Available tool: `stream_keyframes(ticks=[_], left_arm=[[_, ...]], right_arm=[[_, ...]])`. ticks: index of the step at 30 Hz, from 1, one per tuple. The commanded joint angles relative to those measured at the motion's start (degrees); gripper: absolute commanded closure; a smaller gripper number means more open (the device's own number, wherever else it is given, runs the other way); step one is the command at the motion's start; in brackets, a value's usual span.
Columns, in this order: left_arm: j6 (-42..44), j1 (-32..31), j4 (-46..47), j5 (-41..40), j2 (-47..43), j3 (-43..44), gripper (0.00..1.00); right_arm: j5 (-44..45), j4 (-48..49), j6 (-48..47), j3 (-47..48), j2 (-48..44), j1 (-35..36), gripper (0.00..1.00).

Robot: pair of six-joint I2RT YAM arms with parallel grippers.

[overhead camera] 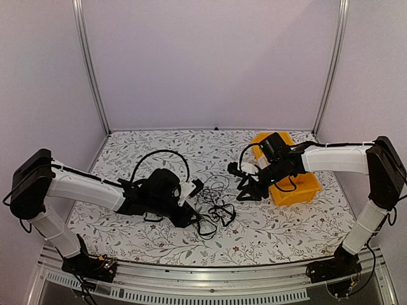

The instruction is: Untangle the cables

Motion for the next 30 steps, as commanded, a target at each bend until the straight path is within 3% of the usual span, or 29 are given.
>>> stream_keyframes(ticks=[1, 7, 14, 19, 25, 30], left_arm=[[6.25, -1.48, -3.22, -4.01, 3.77, 2.65, 0.54], [7.06, -1.7, -0.75, -3.71, 6.09, 3.55, 0.59], [7.87, -1.71, 1.66, -6.16, 5.93, 4.27, 0.83], [7.85, -1.66, 1.65, -11.78, -1.57, 3.73, 0.96], [7.81, -1.78, 1.38, -10.9, -13.02, 4.94, 1.0], [8.45, -2.08, -1.66, -13.44, -16.35, 8.93, 1.0]], right_arm=[[-2.93, 1.47, -0.04, 0.0, 1.54, 0.29, 0.51], [-0.19, 1.71, -0.69, -0.21, 1.54, 0.32, 0.51], [-1.04, 1.63, -0.87, -0.43, 1.51, 0.34, 0.51], [-5.17, 1.03, -0.1, 0.06, 0.97, 0.87, 0.51], [-4.83, 0.96, 1.53, 3.3, 1.74, 3.68, 0.48], [-3.72, 0.12, 3.13, 8.53, 2.75, 3.81, 0.47]])
